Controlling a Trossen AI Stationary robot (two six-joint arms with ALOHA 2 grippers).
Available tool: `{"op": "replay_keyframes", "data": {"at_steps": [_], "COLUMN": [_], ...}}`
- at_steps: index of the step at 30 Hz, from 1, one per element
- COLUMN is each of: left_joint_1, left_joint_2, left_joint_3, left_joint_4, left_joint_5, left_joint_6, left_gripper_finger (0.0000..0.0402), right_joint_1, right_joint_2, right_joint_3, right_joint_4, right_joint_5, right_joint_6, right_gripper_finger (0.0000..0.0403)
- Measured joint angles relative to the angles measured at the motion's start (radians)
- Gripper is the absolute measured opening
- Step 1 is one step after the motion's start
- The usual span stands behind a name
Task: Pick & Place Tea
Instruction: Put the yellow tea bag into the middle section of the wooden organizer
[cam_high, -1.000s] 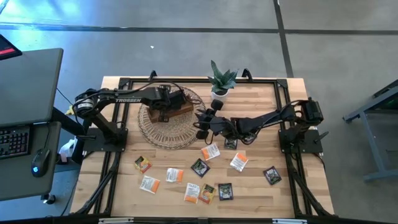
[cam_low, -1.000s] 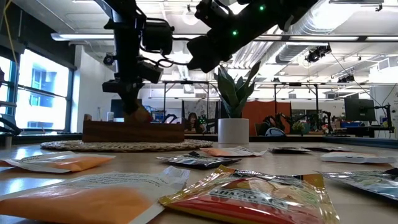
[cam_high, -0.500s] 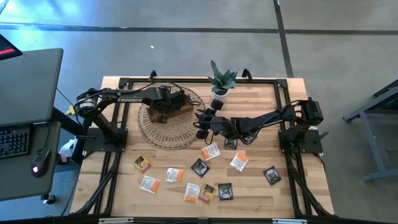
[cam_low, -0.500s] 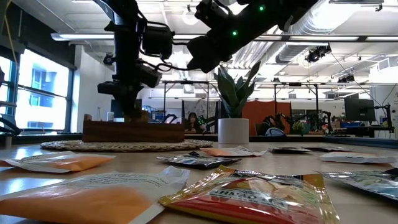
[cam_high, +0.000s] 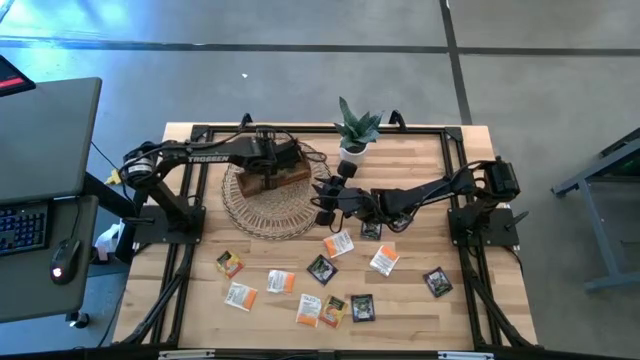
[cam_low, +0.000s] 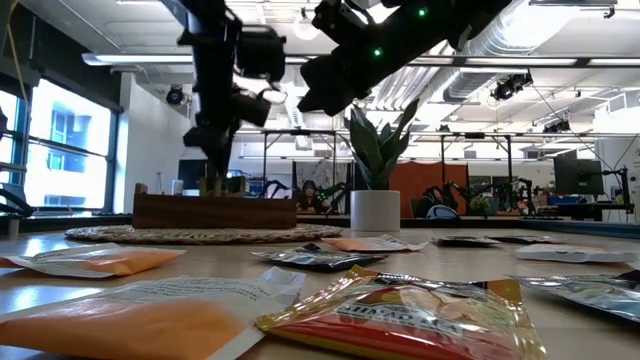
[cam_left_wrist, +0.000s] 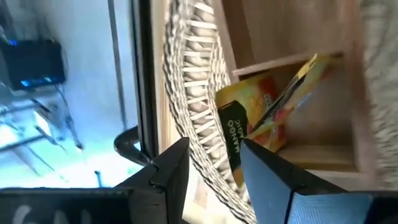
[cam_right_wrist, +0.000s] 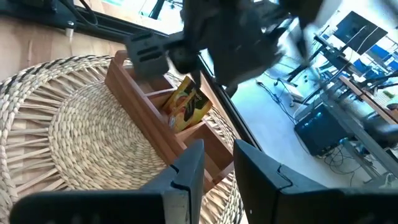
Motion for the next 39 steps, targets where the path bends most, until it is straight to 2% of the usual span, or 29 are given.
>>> {"op": "replay_keyframes", "data": {"at_steps": [2,4,8,11,13,16,19,24,27,30,32,35,39], "left_joint_1": [-0.005,-0.005,-0.003,-0.003,-0.004,-0.027,-0.086,-0.19,-0.248,-0.298,-0.322,-0.332,-0.332], "left_joint_2": [-0.002,-0.021,-0.116,-0.238,-0.336,-0.495,-0.646,-0.812,-0.838,-0.829,-0.808,-0.778,-0.759], "left_joint_3": [0.061,0.129,0.215,0.199,0.142,0.001,-0.187,-0.44,-0.531,-0.609,-0.645,-0.681,-0.685], "left_joint_4": [-0.084,-0.189,-0.327,-0.299,-0.281,-0.152,0.027,0.097,0.101,0.092,0.097,0.043,0.053], "left_joint_5": [-0.001,0.041,0.179,0.32,0.439,0.604,0.709,0.846,0.899,0.914,0.915,0.912,0.917], "left_joint_6": [-0.098,-0.155,-0.234,-0.258,-0.279,-0.337,-0.425,-0.576,-0.708,-0.814,-0.805,-0.711,-0.709], "left_gripper_finger": [0.014,0.0139,0.0128,0.0116,0.0106,0.0094,0.0087,0.0085,0.0085,0.0086,0.009,0.0108,0.0149], "right_joint_1": [0.0,0.0,0.0,0.0,0.0,0.001,0.003,0.003,0.002,-0.007,-0.014,-0.025,-0.037], "right_joint_2": [0.0,0.0,0.0,0.0,0.0,0.0,0.0,0.0,0.0,0.0,0.0,0.0,0.0], "right_joint_3": [0.0,0.0,0.0,-0.001,-0.001,-0.001,-0.001,-0.001,-0.001,-0.001,-0.001,-0.001,-0.001], "right_joint_4": [0.0,0.0,-0.025,-0.053,-0.063,-0.059,-0.047,0.03,0.063,0.087,0.102,0.115,0.116], "right_joint_5": [0.0,0.0,0.01,0.02,0.047,0.09,0.1,0.093,0.053,-0.047,-0.121,-0.209,-0.241], "right_joint_6": [0.0,0.0,0.0,-0.01,-0.046,-0.109,-0.122,-0.123,-0.117,-0.114,-0.113,-0.113,-0.113], "right_gripper_finger": [0.0083,0.0083,0.0083,0.0083,0.0083,0.0083,0.0083,0.0083,0.0083,0.0083,0.0083,0.0083,0.0083]}}
